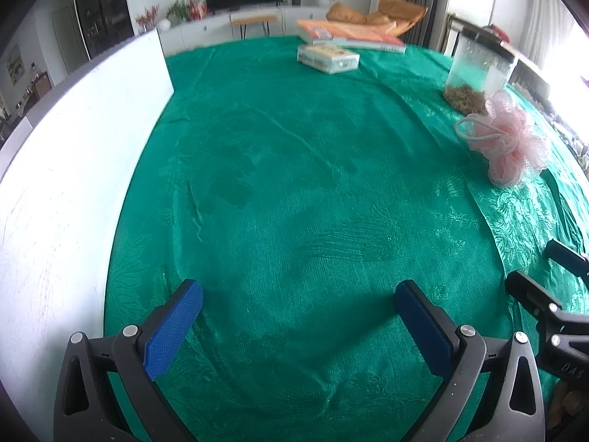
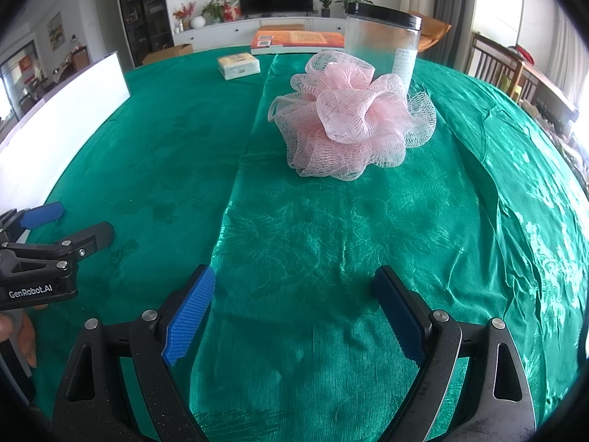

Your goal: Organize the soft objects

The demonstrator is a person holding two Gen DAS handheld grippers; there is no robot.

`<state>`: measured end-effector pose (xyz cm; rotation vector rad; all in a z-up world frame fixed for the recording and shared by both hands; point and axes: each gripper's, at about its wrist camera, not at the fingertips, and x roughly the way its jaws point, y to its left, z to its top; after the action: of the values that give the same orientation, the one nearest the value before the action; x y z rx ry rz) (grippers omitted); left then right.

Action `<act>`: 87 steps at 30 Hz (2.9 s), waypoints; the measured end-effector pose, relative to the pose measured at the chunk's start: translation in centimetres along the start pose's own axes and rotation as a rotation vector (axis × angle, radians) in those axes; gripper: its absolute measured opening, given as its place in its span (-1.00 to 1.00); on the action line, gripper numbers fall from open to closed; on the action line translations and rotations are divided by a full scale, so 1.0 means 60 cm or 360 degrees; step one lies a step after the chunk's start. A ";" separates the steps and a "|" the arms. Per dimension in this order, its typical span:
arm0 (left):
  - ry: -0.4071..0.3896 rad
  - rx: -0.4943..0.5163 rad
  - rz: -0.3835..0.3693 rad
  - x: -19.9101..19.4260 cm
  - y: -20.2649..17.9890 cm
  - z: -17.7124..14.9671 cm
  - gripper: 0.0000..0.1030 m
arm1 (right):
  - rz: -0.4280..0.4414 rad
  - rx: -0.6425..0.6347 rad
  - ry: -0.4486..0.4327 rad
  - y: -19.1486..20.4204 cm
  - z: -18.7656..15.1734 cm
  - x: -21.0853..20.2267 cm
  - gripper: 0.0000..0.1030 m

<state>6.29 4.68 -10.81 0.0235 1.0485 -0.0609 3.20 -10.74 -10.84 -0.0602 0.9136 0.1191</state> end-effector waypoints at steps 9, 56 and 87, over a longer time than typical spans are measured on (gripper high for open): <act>0.0011 -0.0105 -0.0237 0.001 -0.014 0.193 1.00 | 0.0000 0.0001 0.0000 0.000 0.000 0.000 0.75; -0.0169 0.0045 0.0001 0.015 0.004 0.025 1.00 | -0.0001 0.0000 0.0000 0.001 0.000 0.002 0.77; -0.0171 0.0016 -0.0009 0.019 0.007 0.031 1.00 | -0.0002 0.0000 0.0000 0.001 0.000 0.002 0.77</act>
<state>8.50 4.95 -10.88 0.0261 0.9411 -0.0719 3.27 -10.68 -10.95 -0.0605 0.9133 0.1178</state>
